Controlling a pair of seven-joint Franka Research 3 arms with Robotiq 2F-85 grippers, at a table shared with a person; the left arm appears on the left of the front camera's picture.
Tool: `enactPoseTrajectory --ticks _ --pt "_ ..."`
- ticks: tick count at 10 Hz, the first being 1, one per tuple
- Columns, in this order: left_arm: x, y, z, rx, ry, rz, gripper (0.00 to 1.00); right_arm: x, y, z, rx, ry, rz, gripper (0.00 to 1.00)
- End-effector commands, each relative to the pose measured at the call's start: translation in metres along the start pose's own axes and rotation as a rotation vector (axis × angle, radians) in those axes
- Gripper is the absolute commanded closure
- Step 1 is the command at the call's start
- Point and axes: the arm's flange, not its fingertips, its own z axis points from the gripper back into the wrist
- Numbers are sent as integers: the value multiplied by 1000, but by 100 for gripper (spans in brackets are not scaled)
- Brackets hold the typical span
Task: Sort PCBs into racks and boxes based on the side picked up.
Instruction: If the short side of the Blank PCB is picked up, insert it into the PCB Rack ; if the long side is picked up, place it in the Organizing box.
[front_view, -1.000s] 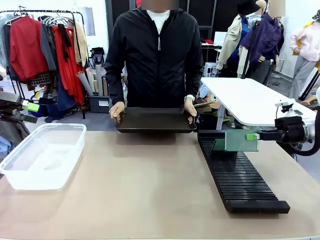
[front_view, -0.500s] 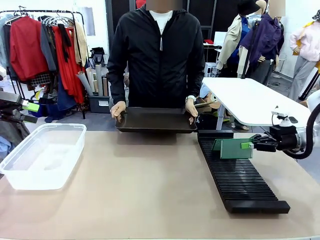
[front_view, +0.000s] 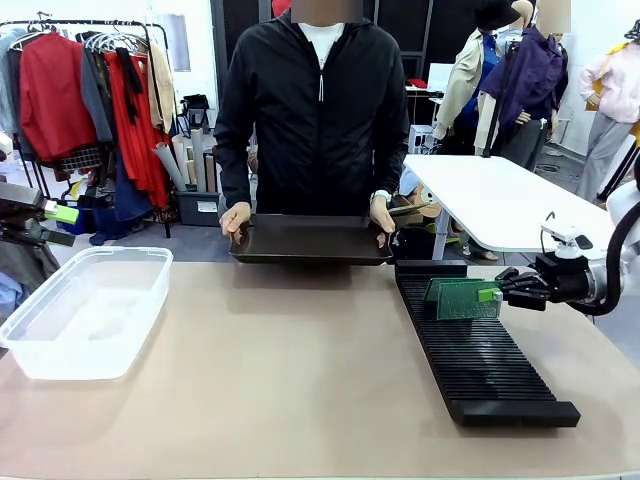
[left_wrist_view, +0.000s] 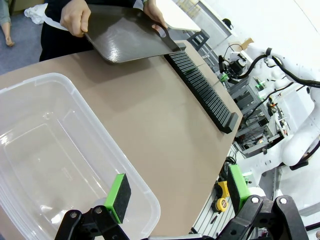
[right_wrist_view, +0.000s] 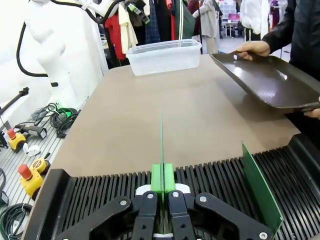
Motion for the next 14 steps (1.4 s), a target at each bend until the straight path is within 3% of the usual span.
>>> enactPoseTrajectory --ticks 1,14 --pt "0 -2 1 -4 -4 -2 0 -7 5 -5 -32 7 40 100" --pt "0 -2 1 -4 -4 -2 0 -36 5 -10 -39 7 109 100"
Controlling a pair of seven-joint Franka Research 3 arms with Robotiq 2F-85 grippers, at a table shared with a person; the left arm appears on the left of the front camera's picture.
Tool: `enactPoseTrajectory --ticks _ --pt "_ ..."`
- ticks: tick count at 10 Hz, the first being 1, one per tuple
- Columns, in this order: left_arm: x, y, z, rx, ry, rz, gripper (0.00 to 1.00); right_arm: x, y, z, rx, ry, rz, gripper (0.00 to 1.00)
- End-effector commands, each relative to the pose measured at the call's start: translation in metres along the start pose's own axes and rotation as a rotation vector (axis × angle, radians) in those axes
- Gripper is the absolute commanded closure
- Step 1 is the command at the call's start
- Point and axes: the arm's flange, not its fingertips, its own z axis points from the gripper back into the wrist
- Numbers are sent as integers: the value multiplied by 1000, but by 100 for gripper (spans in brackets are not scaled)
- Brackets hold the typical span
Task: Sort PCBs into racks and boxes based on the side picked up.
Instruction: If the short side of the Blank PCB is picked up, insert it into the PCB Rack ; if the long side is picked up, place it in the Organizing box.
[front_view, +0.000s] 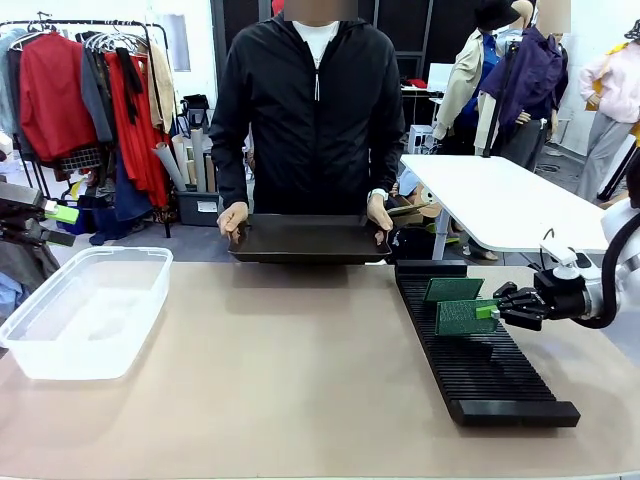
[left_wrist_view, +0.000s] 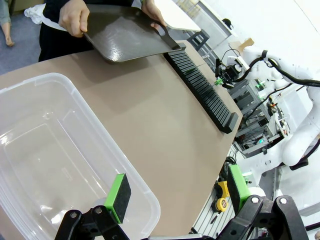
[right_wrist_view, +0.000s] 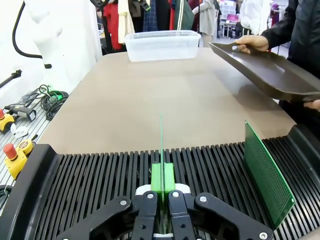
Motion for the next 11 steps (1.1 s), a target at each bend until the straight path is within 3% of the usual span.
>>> enactPoseTrajectory --ticks 1,2,11 --pt "0 -2 1 -4 -4 -2 0 -4 4 -5 -5 -14 18 100" --pt "0 -2 1 -4 -4 -2 0 -4 5 -5 6 -27 -26 100" --pt "0 -2 1 -4 -4 -2 0 0 0 0 1 -1 -1 100"
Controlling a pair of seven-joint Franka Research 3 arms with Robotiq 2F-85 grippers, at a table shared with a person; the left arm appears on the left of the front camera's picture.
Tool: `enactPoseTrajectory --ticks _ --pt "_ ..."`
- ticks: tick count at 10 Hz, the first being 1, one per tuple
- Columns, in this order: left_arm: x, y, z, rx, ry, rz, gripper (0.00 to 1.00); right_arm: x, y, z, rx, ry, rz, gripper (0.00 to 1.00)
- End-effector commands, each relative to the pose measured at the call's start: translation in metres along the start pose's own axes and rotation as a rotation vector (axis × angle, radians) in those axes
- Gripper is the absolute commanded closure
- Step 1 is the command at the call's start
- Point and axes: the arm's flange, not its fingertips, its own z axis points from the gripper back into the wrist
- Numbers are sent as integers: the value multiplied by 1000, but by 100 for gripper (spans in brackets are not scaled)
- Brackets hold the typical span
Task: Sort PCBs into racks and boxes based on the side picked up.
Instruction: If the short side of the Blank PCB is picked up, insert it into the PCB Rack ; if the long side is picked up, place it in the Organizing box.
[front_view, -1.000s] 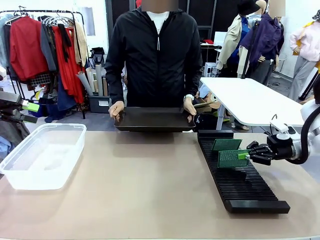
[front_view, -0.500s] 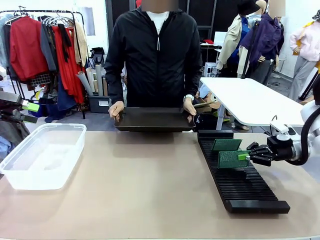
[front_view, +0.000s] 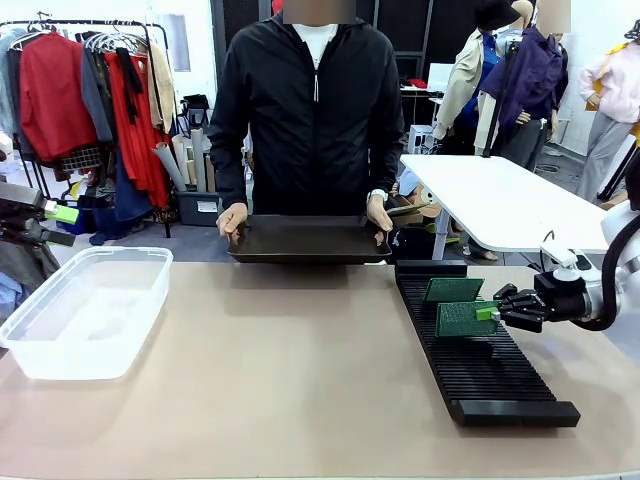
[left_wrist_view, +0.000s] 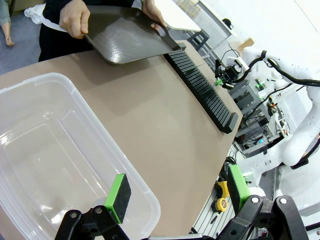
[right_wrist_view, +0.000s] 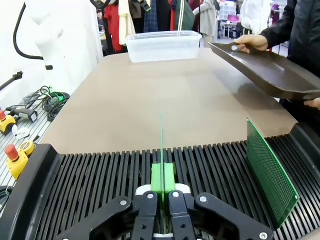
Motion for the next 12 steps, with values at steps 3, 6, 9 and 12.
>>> enactPoseTrajectory --ticks 3,6,9,12 --pt "0 -2 1 -4 -4 -2 0 -1 0 1 -5 -3 10 100" --pt "0 -2 1 -4 -4 -2 0 -4 -1 1 -2 -7 31 100" --pt "0 -2 1 -4 -4 -2 0 -16 -9 -1 5 -25 24 100" --pt "0 -2 1 -4 -4 -2 0 -22 -13 -1 18 -37 23 100"
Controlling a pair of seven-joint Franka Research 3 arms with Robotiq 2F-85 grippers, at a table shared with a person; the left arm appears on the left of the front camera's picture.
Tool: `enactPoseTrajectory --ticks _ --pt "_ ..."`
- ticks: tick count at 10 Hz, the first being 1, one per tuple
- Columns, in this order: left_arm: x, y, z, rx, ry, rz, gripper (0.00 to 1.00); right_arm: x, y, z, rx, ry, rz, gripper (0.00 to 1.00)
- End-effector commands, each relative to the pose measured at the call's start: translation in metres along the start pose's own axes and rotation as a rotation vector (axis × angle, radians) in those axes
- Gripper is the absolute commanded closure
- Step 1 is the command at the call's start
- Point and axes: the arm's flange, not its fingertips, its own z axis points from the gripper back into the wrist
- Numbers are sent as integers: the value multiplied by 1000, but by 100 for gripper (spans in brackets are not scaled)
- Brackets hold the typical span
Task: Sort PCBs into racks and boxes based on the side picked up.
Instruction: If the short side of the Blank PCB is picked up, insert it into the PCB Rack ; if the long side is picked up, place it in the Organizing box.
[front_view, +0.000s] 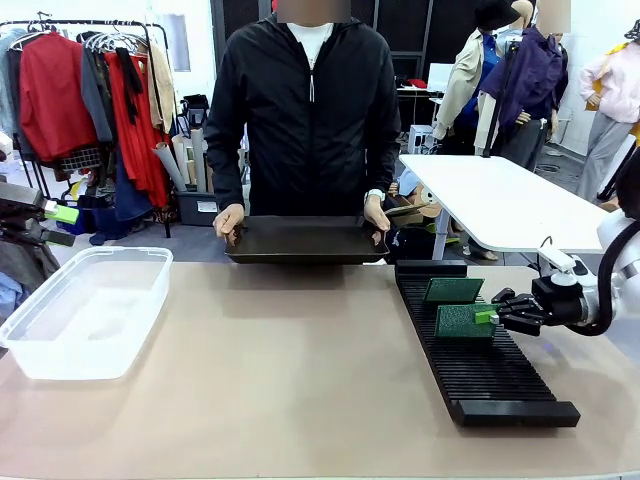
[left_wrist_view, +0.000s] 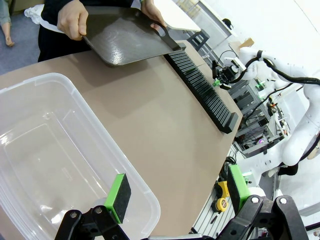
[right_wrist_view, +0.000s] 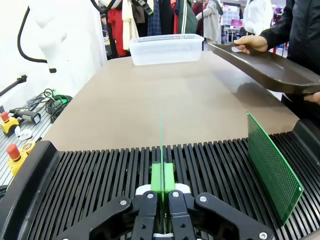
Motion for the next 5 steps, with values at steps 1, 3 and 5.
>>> enactPoseTrajectory --ticks 1,3,5 --pt "0 -2 1 -4 -4 -2 0 -8 -6 2 -9 -3 33 100" --pt "0 -2 1 -4 -4 -2 0 -12 -10 6 0 -13 20 100" --pt "0 -2 1 -4 -4 -2 0 -12 -12 9 -2 -23 9 100"
